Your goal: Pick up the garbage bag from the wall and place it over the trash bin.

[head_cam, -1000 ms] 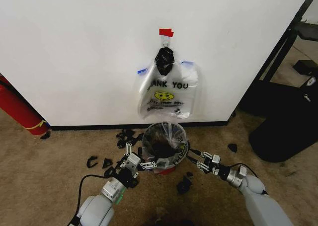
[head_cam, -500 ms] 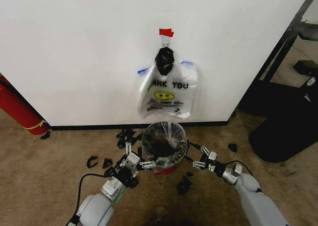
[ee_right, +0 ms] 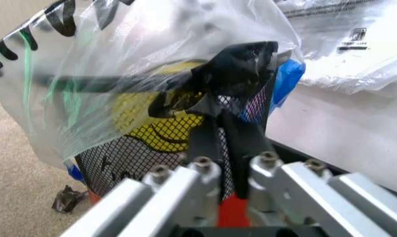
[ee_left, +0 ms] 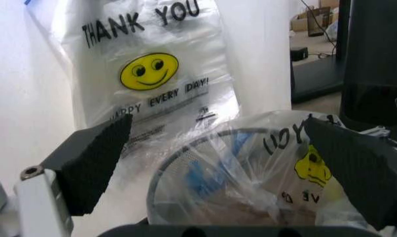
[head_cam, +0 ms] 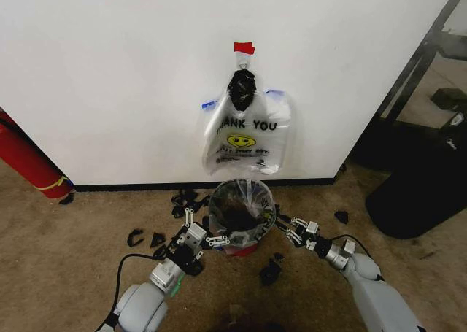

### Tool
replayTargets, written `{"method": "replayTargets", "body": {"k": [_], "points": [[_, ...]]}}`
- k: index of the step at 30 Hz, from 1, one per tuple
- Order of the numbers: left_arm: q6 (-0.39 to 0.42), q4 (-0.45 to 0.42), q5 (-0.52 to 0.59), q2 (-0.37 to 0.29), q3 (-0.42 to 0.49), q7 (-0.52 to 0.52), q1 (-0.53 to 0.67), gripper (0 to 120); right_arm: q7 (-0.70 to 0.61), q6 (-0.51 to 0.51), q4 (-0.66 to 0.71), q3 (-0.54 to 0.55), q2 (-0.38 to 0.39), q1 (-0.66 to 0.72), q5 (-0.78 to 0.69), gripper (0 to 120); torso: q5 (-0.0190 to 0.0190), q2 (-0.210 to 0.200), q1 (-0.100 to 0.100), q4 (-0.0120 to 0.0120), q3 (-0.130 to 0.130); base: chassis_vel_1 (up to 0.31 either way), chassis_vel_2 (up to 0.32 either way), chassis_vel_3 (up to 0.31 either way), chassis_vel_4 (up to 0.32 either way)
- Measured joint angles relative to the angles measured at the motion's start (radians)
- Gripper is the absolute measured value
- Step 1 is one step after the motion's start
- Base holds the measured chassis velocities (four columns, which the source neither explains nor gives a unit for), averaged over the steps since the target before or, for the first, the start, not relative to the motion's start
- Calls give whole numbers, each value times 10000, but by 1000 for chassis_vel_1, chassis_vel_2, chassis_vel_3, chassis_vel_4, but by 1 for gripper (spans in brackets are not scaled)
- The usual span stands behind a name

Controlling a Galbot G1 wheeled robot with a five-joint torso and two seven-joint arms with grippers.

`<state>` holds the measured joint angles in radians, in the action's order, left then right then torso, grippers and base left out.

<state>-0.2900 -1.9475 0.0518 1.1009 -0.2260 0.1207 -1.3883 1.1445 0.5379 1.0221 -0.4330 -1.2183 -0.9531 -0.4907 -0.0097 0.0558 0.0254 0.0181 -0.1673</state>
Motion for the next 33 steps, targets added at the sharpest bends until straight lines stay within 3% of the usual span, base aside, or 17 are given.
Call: {"method": "replayTargets", "body": {"k": [14,33], "points": [[-5,16,-33,41,31,3,-36,100,64,82,-98,-79,93,-144,30,0,0,0,0,0,0,0,0,0,0],[-74,-23,-128,138,5,19,-206,100,-435,590,-914,106,-68,-288,1477,0,-1,0,0,0,0,0,0,0,0]]}}
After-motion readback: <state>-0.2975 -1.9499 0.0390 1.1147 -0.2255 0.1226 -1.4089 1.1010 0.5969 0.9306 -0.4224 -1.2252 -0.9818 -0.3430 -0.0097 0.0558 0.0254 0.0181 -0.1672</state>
